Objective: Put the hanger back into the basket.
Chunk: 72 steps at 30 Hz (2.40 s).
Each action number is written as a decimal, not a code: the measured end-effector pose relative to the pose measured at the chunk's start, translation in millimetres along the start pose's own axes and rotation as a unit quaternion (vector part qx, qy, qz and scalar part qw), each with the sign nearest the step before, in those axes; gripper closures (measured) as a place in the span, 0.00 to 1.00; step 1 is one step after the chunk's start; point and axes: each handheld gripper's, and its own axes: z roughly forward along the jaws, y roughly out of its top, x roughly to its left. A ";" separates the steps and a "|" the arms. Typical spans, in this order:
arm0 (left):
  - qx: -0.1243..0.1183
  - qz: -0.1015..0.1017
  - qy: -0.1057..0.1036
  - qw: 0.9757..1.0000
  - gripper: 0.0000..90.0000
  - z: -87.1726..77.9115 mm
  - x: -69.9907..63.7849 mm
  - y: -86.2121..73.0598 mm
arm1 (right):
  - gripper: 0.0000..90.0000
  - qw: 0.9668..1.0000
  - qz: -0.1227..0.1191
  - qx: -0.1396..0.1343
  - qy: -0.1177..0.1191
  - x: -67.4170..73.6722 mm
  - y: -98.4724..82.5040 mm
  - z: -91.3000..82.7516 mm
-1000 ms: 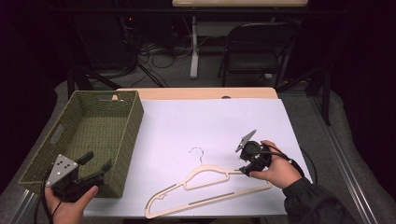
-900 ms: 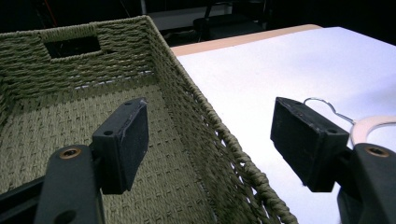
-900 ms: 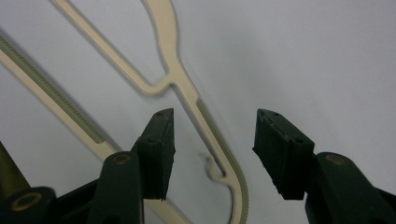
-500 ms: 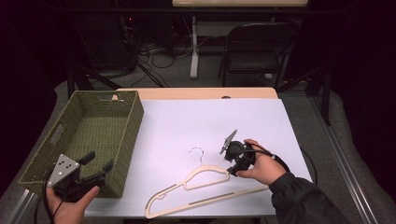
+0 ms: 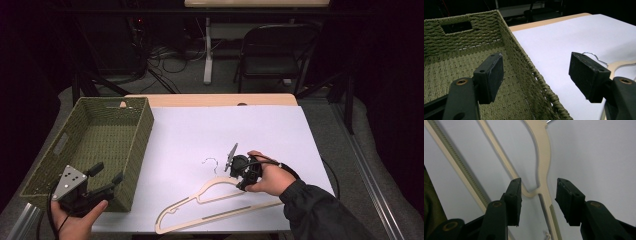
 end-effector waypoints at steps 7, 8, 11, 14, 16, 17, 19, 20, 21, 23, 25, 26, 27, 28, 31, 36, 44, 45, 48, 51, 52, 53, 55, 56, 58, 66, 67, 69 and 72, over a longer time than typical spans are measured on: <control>0.001 0.002 -0.002 1.000 0.31 0.4 -1.4 0.4 | 0.67 1.000 -0.018 0.011 0.015 3.2 6.7 5.0; 0.001 0.002 -0.002 1.000 0.31 0.3 -1.4 0.4 | 0.67 1.000 -0.019 0.011 0.019 3.9 7.3 6.1; 0.000 0.002 -0.003 1.000 0.31 0.4 -1.6 0.4 | 0.66 0.999 -0.028 0.017 0.015 4.9 9.5 8.6; 0.001 0.003 -0.004 1.000 0.31 0.6 -2.1 0.5 | 0.67 0.999 -0.035 0.020 0.017 5.4 11.2 11.5; 0.002 0.003 -0.005 1.000 0.31 0.9 -2.6 0.6 | 0.67 0.999 -0.038 0.025 0.018 6.3 12.4 13.6; 0.001 0.003 -0.005 1.000 0.31 1.2 -2.8 0.5 | 0.67 0.999 -0.039 0.026 0.019 6.9 13.1 14.7; 0.001 0.003 -0.005 1.000 0.31 1.5 -3.0 0.4 | 0.68 0.998 -0.042 0.030 0.022 8.2 14.7 16.6; 0.001 0.003 -0.006 1.000 0.31 1.6 -3.1 0.3 | 0.68 0.998 -0.046 0.029 0.022 8.6 15.5 17.6; 0.002 0.004 -0.006 1.000 0.31 1.8 -3.1 0.2 | 0.68 0.998 -0.045 0.029 0.022 9.3 16.3 18.5; 0.002 0.004 -0.006 1.000 0.31 2.2 -3.2 0.1 | 0.68 0.998 -0.050 0.029 0.025 10.0 17.9 20.6; 0.003 0.003 -0.005 1.000 0.31 2.4 -3.6 0.1 | 0.69 0.998 -0.052 0.031 0.027 10.5 19.4 22.4; 0.003 0.004 -0.005 1.000 0.31 2.4 -3.6 0.1 | 0.69 0.998 -0.052 0.033 0.027 11.0 20.0 23.2; 0.003 0.004 -0.005 1.000 0.31 2.5 -3.5 0.1 | 0.69 0.998 -0.055 0.034 0.029 11.1 20.6 23.9; 0.003 0.004 -0.006 1.000 0.31 2.6 -3.3 0.1 | 0.70 0.997 -0.057 0.034 0.029 11.2 21.1 25.0; 0.003 0.004 -0.005 1.000 0.31 2.5 -3.4 0.1 | 0.70 0.997 -0.061 0.038 0.033 12.1 22.8 27.4; 0.002 0.003 -0.005 1.000 0.31 2.4 -3.5 0.1 | 0.71 0.996 -0.070 0.043 0.039 14.9 25.2 30.3; 0.003 0.003 -0.006 1.000 0.31 2.7 -3.6 0.0 | 0.73 0.994 -0.080 0.053 0.046 18.2 27.0 34.6; 0.003 0.003 -0.006 1.000 0.31 2.8 -3.7 0.0 | 0.73 0.994 -0.078 0.056 0.047 19.1 27.3 34.9; 0.003 0.003 -0.006 1.000 0.31 3.0 -3.8 -0.2 | 0.73 0.993 -0.085 0.060 0.048 20.2 27.6 36.9; 0.003 0.003 -0.007 1.000 0.31 3.1 -4.0 -0.2 | 0.74 0.993 -0.086 0.067 0.050 21.4 28.0 38.9; 0.003 0.003 -0.007 1.000 0.31 3.1 -4.1 -0.2 | 0.74 0.992 -0.086 0.071 0.051 21.7 28.0 39.4; 0.003 0.003 -0.007 1.000 0.31 3.1 -4.1 -0.2 | 0.75 0.992 -0.088 0.072 0.050 21.7 27.8 40.4; 0.003 0.003 -0.008 1.000 0.31 3.1 -4.3 -0.1 | 0.76 0.992 -0.091 0.076 0.049 21.7 27.8 41.7; 0.003 0.003 -0.008 1.000 0.31 3.1 -4.4 0.0 | 0.77 0.991 -0.092 0.078 0.050 21.7 27.8 42.3; 0.003 0.004 -0.009 1.000 0.31 3.0 -4.5 0.2 | 0.78 0.991 -0.093 0.082 0.051 21.7 28.0 43.5; 0.001 0.005 -0.009 1.000 0.31 2.6 -5.0 0.7 | 0.87 0.987 -0.118 0.101 0.044 24.0 27.8 48.6; 0.001 0.005 -0.008 1.000 0.31 2.7 -4.9 0.7 | 0.88 0.987 -0.120 0.100 0.043 23.9 28.0 48.7; 0.002 0.005 -0.009 1.000 0.31 2.8 -4.9 0.6 | 0.89 0.986 -0.125 0.102 0.043 23.9 28.1 48.7; 0.002 0.005 -0.009 1.000 0.31 2.9 -5.0 0.6 | 0.89 0.984 -0.137 0.103 0.043 24.1 28.3 48.8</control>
